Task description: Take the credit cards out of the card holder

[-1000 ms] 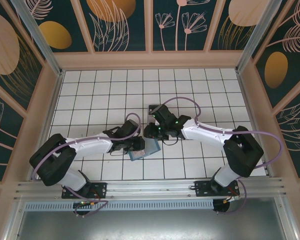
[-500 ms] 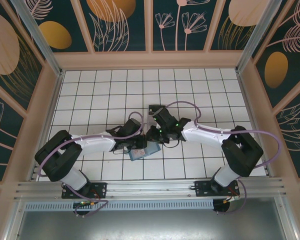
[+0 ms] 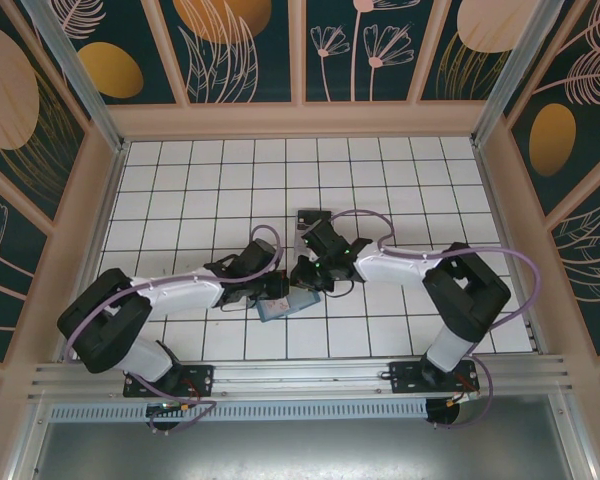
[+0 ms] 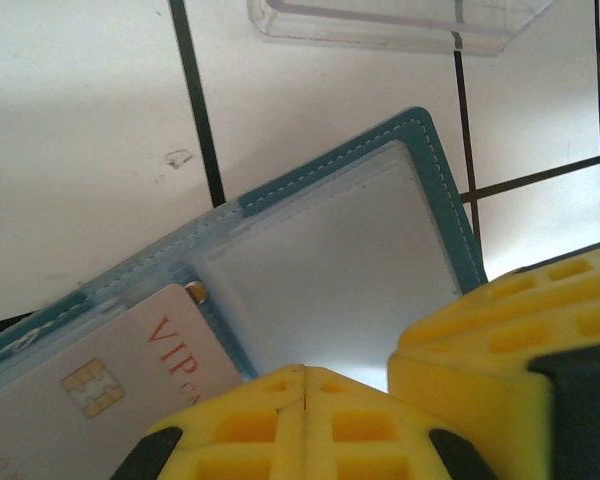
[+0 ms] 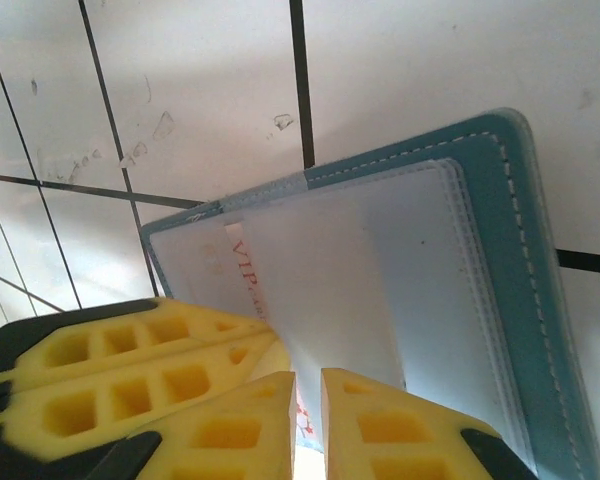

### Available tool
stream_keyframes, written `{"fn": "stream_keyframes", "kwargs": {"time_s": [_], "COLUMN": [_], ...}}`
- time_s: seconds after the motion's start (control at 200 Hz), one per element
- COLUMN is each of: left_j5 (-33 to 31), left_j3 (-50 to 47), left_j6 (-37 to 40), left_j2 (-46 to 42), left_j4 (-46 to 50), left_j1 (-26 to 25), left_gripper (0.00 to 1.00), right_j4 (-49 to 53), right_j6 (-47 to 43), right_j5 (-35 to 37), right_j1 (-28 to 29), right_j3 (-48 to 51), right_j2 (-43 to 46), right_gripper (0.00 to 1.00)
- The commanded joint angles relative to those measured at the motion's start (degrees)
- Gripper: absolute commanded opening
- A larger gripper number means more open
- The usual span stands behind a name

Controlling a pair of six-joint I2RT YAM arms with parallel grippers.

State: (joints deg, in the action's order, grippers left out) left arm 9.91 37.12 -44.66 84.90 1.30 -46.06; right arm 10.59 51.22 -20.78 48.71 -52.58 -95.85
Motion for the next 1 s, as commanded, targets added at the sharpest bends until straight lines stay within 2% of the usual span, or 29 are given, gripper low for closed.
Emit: {"fn": "stream_keyframes", "kwargs": {"time_s": [0.0, 0.255, 0.771, 0.991], "left_j5": [-2.28, -4.95, -6.05, -5.06], "left_j3": [-0.28, -1.59, -7.00, -9.32], "left_j6": [-0.25, -0.50, -3.29, -4.51], "left_j2": [-3.11, -7.54, -14.43, -14.87], "left_j4": [2.26, 6.10, 8.98, 8.15], "left_j1": [0.17, 0.51, 1.24, 1.25], "left_gripper": [0.07, 0.07, 0.08, 0.10], "right_j4": [-1.30, -0.02, 4.55, 9.93], "right_j6": [0.82, -0.48, -4.82, -9.06], "right_j5": [-1.70, -2.67, -4.40, -1.30], "right_j1": [-0.26, -0.18, 1.89, 2.12], "right_j3": [-0.40, -2.92, -11.19, -13.04], "right_j2": [-2.16, -4.70, -10.83, -12.26], "right_gripper": [0.15, 0.15, 0.17, 0.17]}}
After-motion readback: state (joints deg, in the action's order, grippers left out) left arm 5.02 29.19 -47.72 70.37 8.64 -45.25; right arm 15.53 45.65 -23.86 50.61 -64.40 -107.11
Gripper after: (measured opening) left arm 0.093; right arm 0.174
